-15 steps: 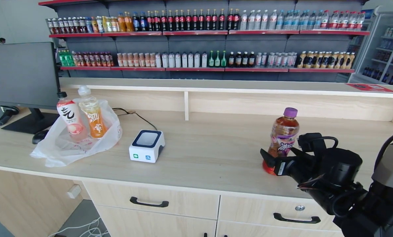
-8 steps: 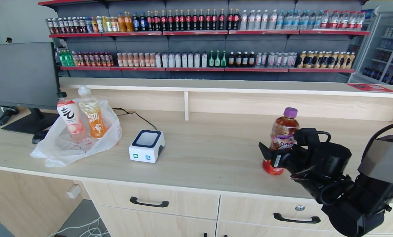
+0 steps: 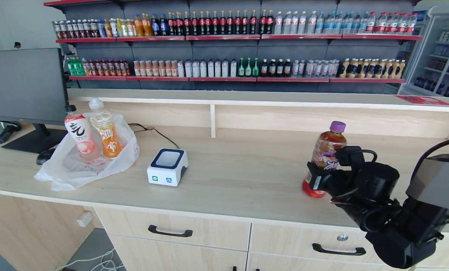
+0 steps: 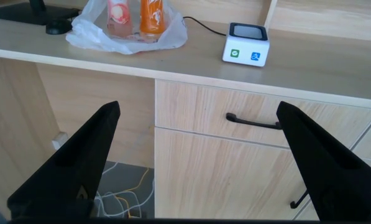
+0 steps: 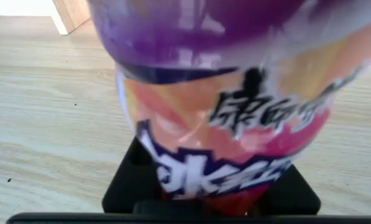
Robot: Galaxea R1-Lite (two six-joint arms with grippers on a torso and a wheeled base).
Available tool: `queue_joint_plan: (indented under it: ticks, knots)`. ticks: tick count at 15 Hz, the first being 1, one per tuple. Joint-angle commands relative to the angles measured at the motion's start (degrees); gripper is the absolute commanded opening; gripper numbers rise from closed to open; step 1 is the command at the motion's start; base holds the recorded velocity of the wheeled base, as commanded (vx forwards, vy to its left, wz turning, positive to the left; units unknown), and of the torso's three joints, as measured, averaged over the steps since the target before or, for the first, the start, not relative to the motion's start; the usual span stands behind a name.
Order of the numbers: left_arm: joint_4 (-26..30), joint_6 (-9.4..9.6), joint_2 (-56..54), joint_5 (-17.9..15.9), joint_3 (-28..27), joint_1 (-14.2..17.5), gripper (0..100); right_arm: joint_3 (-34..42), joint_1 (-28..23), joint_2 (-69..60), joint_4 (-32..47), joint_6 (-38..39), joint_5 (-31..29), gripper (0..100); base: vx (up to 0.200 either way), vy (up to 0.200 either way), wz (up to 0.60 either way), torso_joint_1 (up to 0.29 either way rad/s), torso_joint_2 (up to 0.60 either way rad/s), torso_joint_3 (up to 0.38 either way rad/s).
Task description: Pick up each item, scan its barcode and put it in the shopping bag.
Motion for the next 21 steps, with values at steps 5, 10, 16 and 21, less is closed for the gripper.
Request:
queue_joint_plan:
  ticks: [5,10,16,21]
  knots:
    - [-0.02,-0.03,-0.02,0.04,0.00,0.00,100,-0.56,0.07,-1.97,-0.12,0.02,0.04,0,0.000,0.000,0.00,0.000,0.00,0.000]
    - [-0.02,-0.03,-0.02,0.04,0.00,0.00,100,-0.56,0.07,-4.34,-0.12,0.02,-0.05,0,0.000,0.000,0.00,0.000,0.00,0.000]
    - [0.07,0.05,-0.02,0.04,0.00,0.00,100,1.02,0.68,-7.51,-0.12,0.02,0.04,0,0.000,0.000,0.00,0.000,0.00,0.000]
    - [0.16,0.14,0.06,0.04,0.00,0.00,100,8.32,2.88,-16.12,-0.12,-0.07,0.04,0,0.000,0.000,0.00,0.000,0.00,0.000]
